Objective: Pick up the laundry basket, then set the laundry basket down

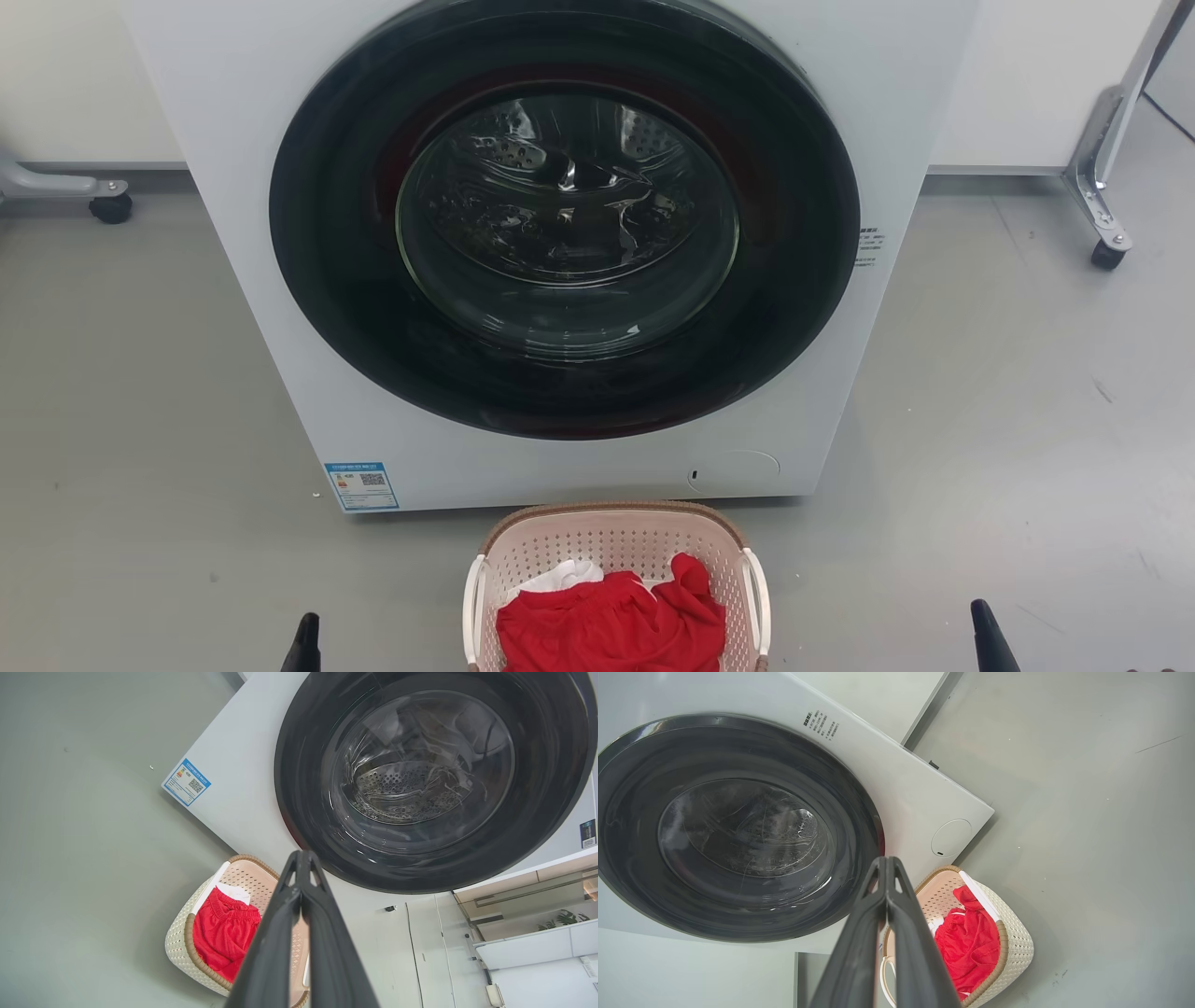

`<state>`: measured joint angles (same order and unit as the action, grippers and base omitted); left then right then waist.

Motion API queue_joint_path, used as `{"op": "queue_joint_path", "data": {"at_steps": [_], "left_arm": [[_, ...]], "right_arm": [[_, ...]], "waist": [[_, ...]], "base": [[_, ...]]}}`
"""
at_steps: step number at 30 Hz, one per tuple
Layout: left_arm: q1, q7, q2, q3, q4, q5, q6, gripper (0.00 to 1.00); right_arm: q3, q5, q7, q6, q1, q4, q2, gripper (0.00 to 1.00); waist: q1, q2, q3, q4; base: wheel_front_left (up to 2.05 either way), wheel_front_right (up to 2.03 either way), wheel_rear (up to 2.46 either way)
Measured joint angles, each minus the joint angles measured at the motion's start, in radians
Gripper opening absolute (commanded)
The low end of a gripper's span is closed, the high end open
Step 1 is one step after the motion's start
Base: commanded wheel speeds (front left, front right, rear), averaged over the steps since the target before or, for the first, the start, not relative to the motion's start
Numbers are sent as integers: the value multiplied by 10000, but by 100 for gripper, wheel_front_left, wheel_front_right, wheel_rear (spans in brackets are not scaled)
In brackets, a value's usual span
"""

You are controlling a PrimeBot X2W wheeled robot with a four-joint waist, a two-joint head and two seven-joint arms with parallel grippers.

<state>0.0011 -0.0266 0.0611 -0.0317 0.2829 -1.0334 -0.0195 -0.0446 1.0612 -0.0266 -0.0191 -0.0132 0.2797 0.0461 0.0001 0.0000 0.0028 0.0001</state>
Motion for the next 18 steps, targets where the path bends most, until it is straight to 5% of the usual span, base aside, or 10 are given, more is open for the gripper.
{"op": "queue_joint_path", "data": {"at_steps": [18], "left_arm": [[-389, 633, -75, 560, 58, -2537, -491, 0]], "right_arm": [[796, 2412, 619, -439, -357, 96, -17, 0]], "waist": [[0, 0, -5, -1]], "base": [[0, 0, 0]]}}
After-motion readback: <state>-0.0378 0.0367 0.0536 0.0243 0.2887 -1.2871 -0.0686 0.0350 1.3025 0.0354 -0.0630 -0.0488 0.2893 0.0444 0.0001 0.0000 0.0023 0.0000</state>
